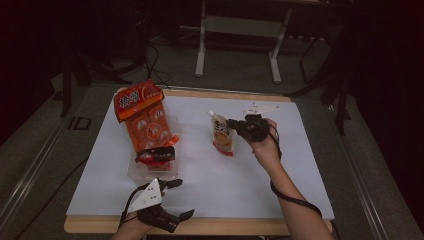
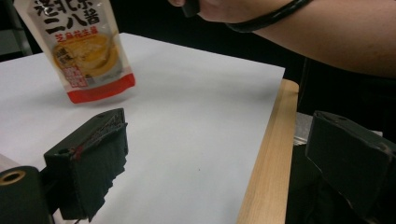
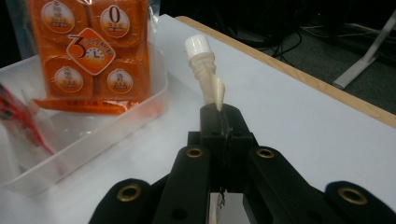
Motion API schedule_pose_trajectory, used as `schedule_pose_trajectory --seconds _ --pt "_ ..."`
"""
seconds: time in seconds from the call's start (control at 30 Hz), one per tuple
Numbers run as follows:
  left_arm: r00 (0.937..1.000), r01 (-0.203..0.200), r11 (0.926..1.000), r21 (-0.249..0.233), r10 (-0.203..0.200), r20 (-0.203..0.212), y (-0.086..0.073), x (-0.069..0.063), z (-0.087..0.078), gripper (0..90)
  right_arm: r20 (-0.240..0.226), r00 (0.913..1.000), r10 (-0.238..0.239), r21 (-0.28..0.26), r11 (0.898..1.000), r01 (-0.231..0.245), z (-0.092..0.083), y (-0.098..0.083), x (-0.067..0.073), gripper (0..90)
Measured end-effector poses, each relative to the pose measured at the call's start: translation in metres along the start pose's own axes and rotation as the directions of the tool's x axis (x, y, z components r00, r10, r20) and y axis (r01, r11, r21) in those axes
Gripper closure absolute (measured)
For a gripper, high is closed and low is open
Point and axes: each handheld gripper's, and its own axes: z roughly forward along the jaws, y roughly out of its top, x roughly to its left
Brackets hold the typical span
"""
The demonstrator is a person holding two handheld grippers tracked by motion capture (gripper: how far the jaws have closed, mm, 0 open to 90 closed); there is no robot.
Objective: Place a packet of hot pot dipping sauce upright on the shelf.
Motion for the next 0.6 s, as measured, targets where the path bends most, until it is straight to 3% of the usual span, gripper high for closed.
schedule_pose_trajectory --seconds 0.27,0.37,0.47,0.6 --pt "0.9994 -0.003 1.0000 -0.002 0.003 0.035 0.005 -0.001 0.009 7.8 0.007 0.9999 -0.011 -0.015 1.000 0.011 -0.025 -0.008 0.009 89.9" --pt "0.9978 0.047 0.9969 0.063 -0.050 0.044 0.007 -0.003 0.012 8.0 0.005 1.0000 -0.005 -0.016 1.000 0.005 -0.032 -0.011 0.010 89.9" --pt "0.9924 0.086 0.9939 0.069 -0.092 0.082 0.007 -0.003 0.015 7.4 -0.001 1.0000 0.000 -0.025 1.000 0.000 -0.040 -0.014 0.012 89.9" --pt "0.9933 0.065 0.9968 0.048 -0.069 0.093 0.011 -0.005 0.016 6.3 -0.006 0.9998 -0.018 -0.028 0.999 0.018 -0.051 -0.017 0.019 89.9"
